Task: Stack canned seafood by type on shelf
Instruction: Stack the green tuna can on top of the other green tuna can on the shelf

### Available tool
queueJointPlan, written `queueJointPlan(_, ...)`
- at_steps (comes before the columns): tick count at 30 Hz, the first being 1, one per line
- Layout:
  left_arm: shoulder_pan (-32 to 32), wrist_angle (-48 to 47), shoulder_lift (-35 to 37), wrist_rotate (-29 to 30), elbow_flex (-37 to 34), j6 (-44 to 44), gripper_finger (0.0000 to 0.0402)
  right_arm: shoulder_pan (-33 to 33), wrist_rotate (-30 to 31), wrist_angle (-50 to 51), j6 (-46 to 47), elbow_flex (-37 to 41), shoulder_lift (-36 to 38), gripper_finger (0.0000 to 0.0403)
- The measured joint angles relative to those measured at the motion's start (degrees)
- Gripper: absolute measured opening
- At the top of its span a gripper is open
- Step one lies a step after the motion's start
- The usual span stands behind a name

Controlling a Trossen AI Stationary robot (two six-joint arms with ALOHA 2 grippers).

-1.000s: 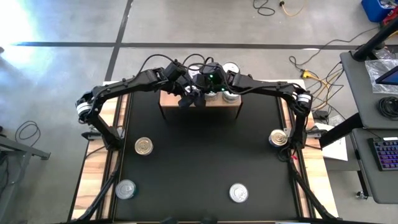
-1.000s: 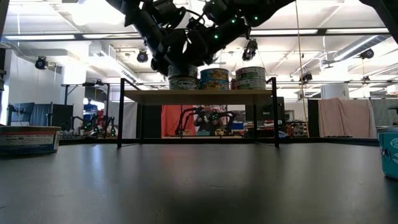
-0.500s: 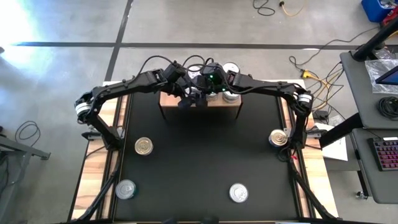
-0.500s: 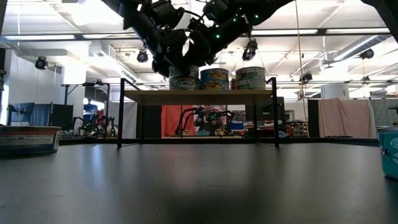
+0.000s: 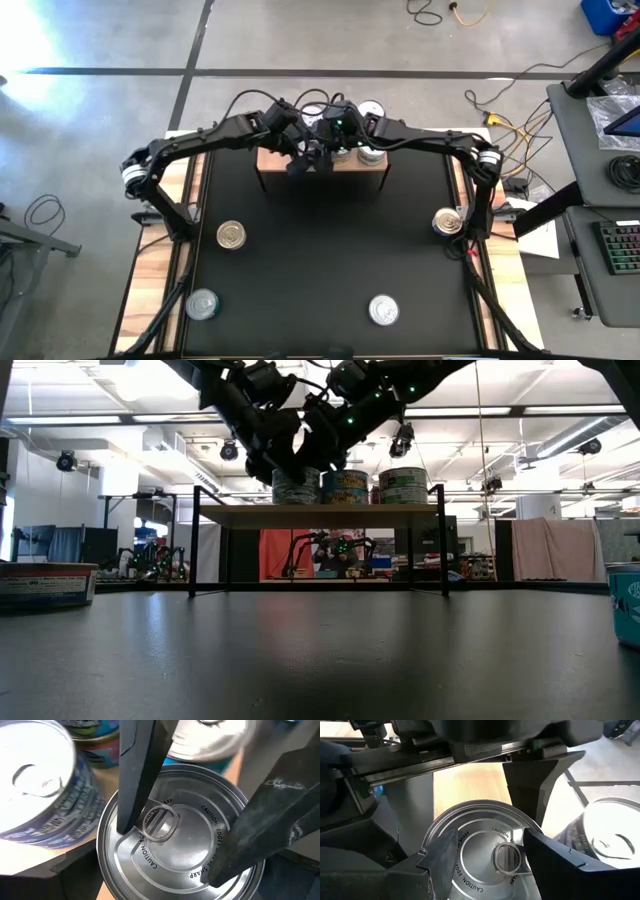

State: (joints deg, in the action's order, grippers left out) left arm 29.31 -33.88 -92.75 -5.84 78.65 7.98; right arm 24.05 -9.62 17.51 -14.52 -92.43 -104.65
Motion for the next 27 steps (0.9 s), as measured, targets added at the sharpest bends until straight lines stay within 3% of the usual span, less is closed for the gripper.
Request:
queueJointPlan(6,0.1,-1.4,0.2,-1.6,0.1,1.2,0.0400,0.4,-2.2,-0.2,2.7,-0.1,-1.0,0.0219)
queueJointPlan(14,0.3,-2.1,1.3,0.8,0.0,4.1,0.0400,0.5,-2.9,-0.8,0.7,0.0,-1.1,0.0219)
queueJointPlan(17,0.7,-4.1,1.4,-1.8,0.1,5.5,0.0400,0.6,-3.4,-1.0,-0.5,0.0,-1.1,0.0219)
queueJointPlan(27,0.8,-6.1,1.4,-1.2,1.8,4.4,0.0400,0.8,-4.5,-0.6,0.5,0.0,-1.2,0.0219)
